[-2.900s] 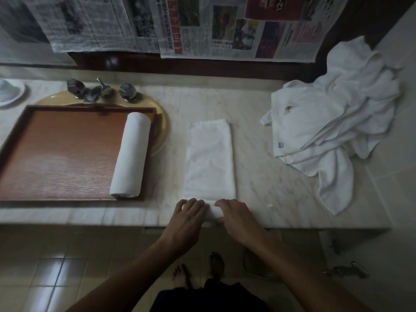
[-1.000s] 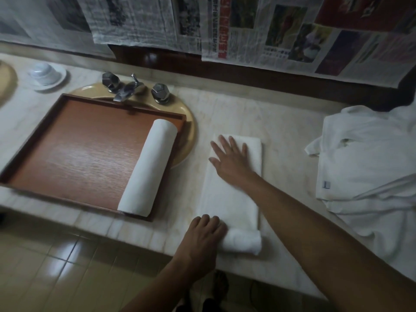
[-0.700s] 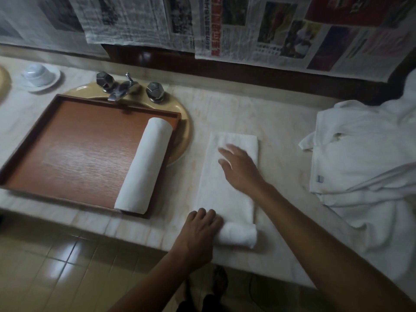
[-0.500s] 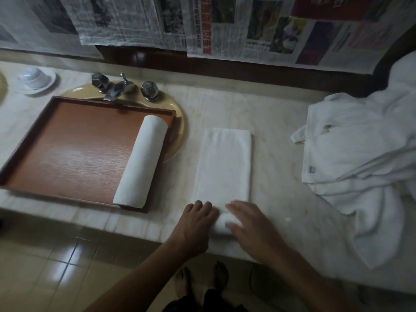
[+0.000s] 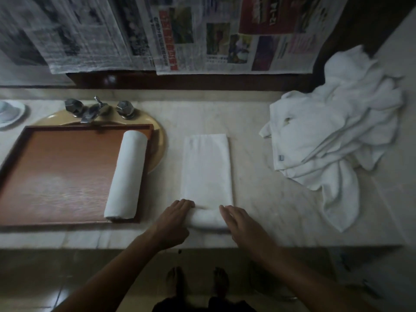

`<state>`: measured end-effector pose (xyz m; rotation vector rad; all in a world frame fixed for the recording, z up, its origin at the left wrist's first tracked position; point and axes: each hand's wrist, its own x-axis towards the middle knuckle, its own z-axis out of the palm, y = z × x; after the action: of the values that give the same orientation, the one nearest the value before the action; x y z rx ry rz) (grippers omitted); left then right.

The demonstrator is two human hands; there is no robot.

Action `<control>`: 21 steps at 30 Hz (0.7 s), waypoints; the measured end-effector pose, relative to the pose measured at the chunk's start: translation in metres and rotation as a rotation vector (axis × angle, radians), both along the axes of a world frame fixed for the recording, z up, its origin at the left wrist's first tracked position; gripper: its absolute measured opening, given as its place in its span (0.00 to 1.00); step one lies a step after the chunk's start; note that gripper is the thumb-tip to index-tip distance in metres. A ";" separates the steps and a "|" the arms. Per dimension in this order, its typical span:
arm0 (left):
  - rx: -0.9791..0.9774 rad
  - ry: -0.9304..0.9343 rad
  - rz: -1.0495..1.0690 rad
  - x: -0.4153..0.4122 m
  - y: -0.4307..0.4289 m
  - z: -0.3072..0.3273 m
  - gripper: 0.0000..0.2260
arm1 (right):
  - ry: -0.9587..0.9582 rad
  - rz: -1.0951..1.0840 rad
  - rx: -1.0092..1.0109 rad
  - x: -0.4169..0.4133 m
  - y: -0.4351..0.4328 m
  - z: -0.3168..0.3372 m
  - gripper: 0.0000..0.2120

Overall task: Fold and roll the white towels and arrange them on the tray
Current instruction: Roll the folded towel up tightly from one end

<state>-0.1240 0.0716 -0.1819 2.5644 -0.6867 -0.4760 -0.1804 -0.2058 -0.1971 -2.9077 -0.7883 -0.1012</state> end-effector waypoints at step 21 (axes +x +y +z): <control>-0.223 0.180 0.174 0.027 0.022 0.002 0.22 | 0.205 -0.229 0.113 0.025 0.030 0.024 0.20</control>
<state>-0.0973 0.0932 -0.1802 2.3127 -0.4234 -0.5321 -0.1551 -0.1754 -0.1726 -2.8302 -0.4028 0.1249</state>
